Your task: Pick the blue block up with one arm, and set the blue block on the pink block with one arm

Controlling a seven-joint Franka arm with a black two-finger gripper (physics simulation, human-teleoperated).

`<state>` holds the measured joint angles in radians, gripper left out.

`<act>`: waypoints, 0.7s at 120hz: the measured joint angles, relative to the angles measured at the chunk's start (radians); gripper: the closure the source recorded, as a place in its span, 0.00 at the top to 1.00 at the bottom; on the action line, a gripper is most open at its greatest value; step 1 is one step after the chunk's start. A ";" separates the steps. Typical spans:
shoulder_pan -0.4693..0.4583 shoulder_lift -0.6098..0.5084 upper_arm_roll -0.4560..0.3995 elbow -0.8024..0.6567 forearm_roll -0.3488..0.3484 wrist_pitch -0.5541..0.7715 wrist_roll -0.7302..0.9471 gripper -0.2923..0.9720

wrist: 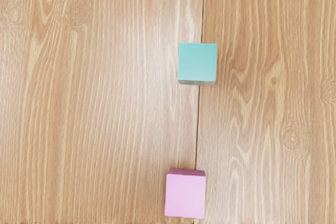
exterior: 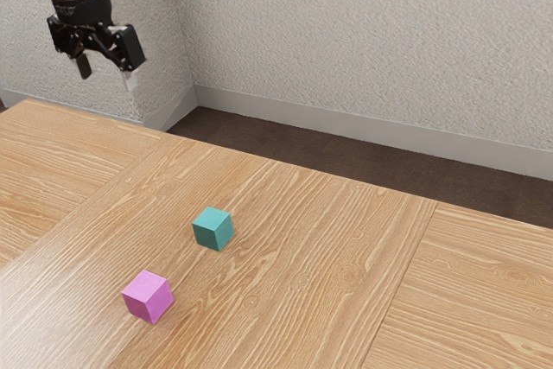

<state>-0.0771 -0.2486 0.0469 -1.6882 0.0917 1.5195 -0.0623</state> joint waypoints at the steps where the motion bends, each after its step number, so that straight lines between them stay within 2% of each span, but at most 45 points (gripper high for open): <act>1: 0.000 -0.001 0.000 -0.001 0.002 -0.001 -0.002 0.77; 24: 0.000 -0.008 0.013 -0.017 0.025 -0.015 -0.048 0.77; 41: 0.001 0.034 0.004 -0.125 0.014 0.027 -0.081 0.77; 55: 0.007 0.114 0.001 -0.218 -0.016 0.147 -0.111 0.77; 74: 0.008 0.246 -0.001 -0.257 -0.037 0.329 -0.143 0.77; 84: 0.006 0.275 0.000 -0.318 -0.065 0.423 -0.157 0.77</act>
<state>-0.0707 0.0260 0.0467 -2.0057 0.0268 1.9426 -0.2192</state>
